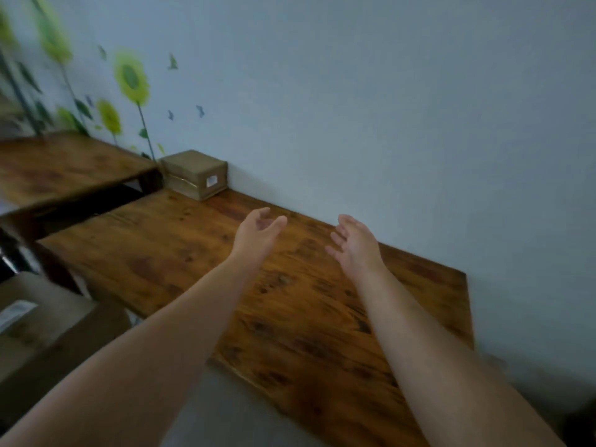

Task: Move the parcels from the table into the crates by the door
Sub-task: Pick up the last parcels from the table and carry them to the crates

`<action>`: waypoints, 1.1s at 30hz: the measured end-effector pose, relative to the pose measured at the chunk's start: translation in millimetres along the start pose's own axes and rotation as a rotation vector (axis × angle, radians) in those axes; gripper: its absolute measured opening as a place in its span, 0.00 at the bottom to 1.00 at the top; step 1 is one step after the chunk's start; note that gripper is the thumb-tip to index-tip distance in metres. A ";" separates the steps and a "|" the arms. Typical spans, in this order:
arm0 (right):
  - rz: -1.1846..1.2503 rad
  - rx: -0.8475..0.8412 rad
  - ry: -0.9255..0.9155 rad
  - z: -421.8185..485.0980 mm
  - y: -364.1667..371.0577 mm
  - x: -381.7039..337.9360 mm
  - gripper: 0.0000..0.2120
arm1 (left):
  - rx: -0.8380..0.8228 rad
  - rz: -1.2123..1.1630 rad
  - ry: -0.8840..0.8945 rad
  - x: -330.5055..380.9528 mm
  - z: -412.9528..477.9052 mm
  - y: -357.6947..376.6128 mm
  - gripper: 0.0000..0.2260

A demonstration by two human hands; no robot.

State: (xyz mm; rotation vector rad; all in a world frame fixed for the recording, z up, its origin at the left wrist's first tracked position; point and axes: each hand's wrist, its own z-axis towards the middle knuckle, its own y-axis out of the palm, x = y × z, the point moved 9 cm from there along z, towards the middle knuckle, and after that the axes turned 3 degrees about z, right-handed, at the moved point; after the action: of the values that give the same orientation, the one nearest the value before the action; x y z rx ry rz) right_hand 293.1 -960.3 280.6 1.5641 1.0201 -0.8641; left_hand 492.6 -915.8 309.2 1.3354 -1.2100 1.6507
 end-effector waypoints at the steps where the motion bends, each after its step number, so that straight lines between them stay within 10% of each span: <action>1: -0.004 -0.023 0.004 7.6 28.2 7.6 0.23 | 0.019 0.010 0.001 -4.3 14.6 -24.8 0.23; 33: -0.223 -0.036 0.189 293.6 326.9 137.5 0.22 | 0.204 0.124 -0.100 -133.2 392.8 -239.9 0.23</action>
State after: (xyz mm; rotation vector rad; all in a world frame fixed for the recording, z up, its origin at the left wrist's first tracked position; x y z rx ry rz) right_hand 638.6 -1257.2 214.3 1.5420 1.3585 -0.8542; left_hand 874.3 -1199.9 253.0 1.5090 -1.2298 1.8551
